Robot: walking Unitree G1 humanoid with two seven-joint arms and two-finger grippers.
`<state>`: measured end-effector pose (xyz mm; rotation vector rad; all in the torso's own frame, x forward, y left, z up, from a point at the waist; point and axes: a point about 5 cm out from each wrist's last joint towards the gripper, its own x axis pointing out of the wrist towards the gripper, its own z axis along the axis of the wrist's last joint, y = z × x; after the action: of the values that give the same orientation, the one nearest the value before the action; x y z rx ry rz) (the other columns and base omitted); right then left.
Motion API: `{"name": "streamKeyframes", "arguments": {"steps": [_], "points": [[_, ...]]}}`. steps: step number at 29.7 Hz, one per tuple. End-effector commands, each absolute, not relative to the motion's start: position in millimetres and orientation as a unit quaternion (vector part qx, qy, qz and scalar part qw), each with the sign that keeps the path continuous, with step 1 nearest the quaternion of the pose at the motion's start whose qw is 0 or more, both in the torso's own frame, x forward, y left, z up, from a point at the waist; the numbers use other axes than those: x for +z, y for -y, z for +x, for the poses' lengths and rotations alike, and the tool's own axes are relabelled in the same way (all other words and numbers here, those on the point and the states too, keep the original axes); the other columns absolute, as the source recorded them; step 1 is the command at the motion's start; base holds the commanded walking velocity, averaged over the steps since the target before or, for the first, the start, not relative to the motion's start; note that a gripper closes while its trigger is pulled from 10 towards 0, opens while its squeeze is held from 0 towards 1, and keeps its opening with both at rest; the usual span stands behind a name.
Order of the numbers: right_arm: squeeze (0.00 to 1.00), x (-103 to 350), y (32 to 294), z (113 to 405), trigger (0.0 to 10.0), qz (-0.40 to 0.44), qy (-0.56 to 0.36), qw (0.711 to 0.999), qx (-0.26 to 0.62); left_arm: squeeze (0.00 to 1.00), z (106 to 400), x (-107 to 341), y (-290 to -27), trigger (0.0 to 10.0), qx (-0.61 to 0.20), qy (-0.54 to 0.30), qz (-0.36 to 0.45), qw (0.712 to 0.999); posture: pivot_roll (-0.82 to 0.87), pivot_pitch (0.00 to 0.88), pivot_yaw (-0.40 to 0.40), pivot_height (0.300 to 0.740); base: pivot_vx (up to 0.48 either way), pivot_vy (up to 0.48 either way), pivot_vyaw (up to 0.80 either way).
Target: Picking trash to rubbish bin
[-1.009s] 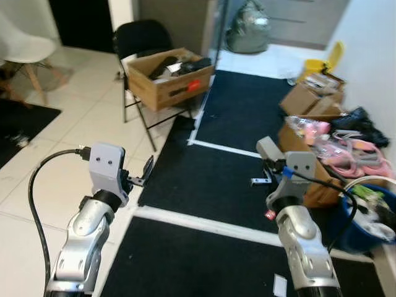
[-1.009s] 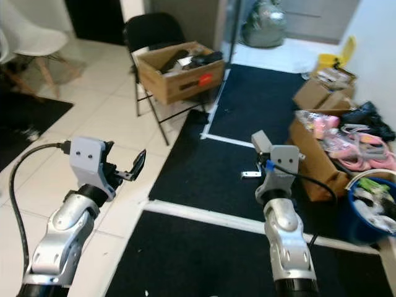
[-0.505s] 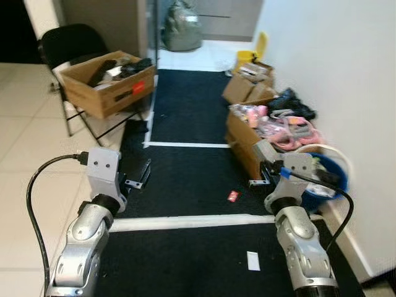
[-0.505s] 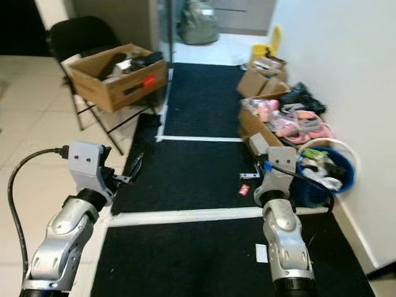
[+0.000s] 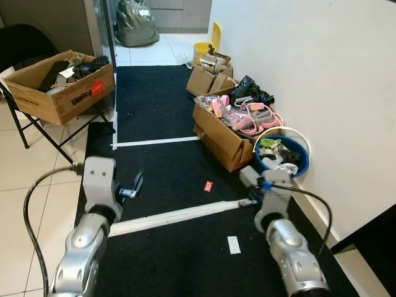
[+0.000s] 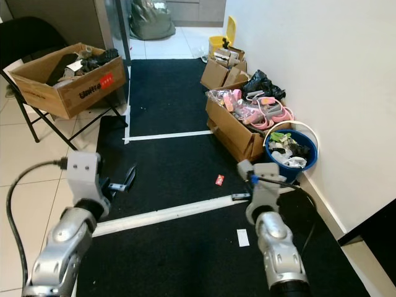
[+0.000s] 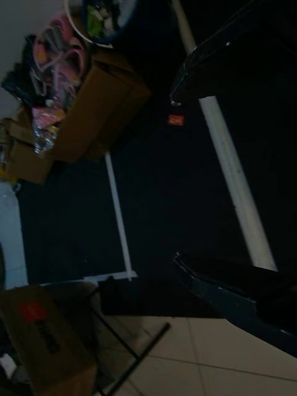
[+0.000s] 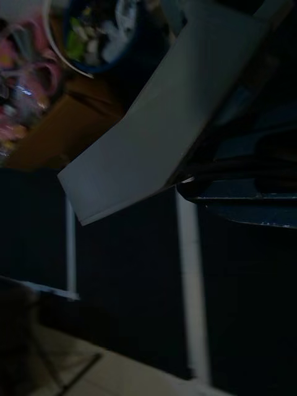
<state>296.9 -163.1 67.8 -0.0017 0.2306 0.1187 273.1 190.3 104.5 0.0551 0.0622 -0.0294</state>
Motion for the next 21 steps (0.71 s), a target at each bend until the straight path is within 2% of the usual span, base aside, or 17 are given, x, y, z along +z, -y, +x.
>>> {"name": "streamKeyframes", "arguments": {"steps": [1, 13, 21], "points": [[0.00, 52.6, 163.0, 291.3, 10.0, -0.013, -0.139, 0.988, 0.067, 0.00, 270.0, 99.5, -195.3, 10.0, 0.002, -0.035, 0.029, 0.999, 0.01, 0.085, -0.056, 0.740, 0.000, 0.000, 0.00], [0.00, 49.6, 159.0, 291.7, 10.0, -0.002, -0.142, 0.988, 0.063, 0.00, 266.4, 91.4, -206.0, 10.0, 0.036, -0.048, 0.021, 0.998, 0.01, 0.088, -0.060, 0.740, 0.000, 0.000, 0.00], [0.00, 48.7, 154.9, 294.3, 10.0, -0.001, -0.135, 0.989, 0.066, 0.00, 268.6, 89.9, -202.9, 10.0, 0.034, -0.044, 0.022, 0.998, 0.01, 0.089, -0.059, 0.740, 0.306, 0.000, 0.00]]}}
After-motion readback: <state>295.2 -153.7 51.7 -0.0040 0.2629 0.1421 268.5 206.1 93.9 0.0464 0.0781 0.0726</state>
